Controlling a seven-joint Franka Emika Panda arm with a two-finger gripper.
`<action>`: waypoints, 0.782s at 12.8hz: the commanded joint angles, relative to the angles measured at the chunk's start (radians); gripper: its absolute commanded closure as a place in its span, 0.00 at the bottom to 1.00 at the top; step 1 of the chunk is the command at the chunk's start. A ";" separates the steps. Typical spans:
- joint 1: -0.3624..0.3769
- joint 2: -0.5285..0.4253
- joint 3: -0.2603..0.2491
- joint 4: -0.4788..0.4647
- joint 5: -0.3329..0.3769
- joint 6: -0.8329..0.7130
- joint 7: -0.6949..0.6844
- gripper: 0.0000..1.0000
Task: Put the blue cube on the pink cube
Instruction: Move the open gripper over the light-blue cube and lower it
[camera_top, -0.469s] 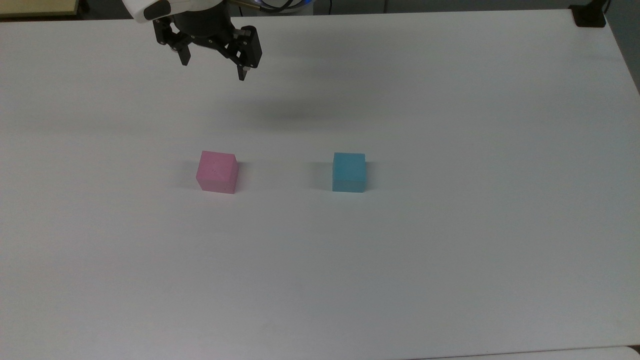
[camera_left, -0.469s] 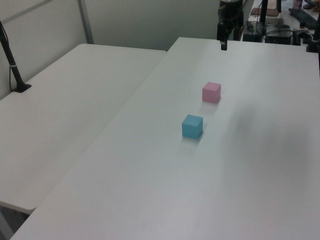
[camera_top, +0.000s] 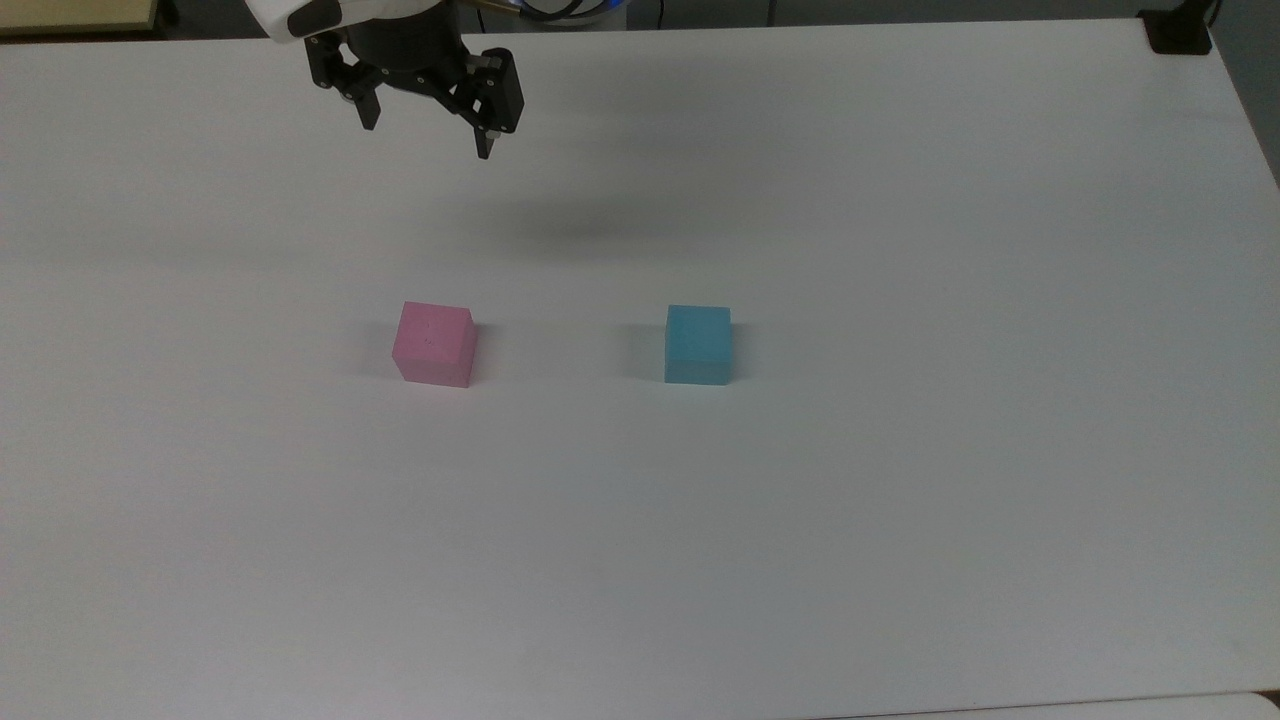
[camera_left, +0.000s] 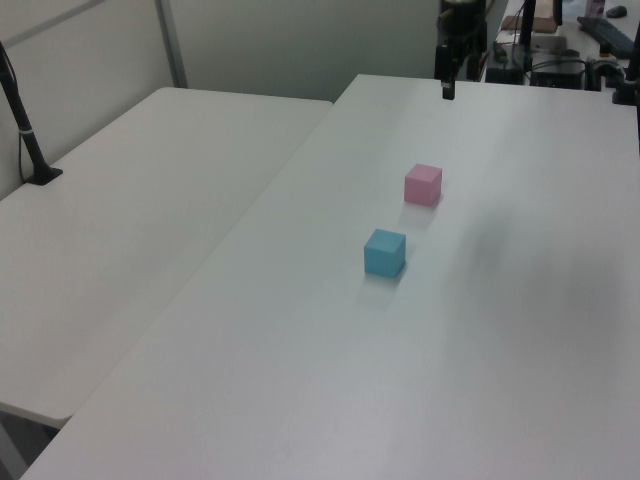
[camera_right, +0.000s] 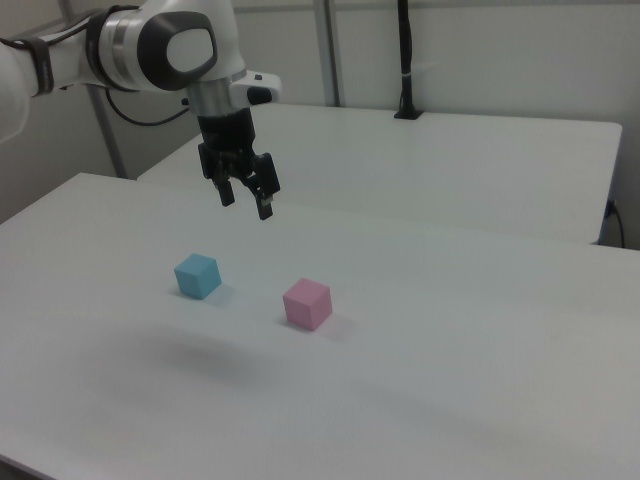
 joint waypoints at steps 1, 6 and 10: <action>0.003 -0.019 0.000 -0.021 0.008 0.016 -0.020 0.00; 0.067 0.025 0.000 -0.016 0.013 0.023 -0.021 0.00; 0.207 0.111 0.000 -0.019 0.011 0.150 -0.003 0.00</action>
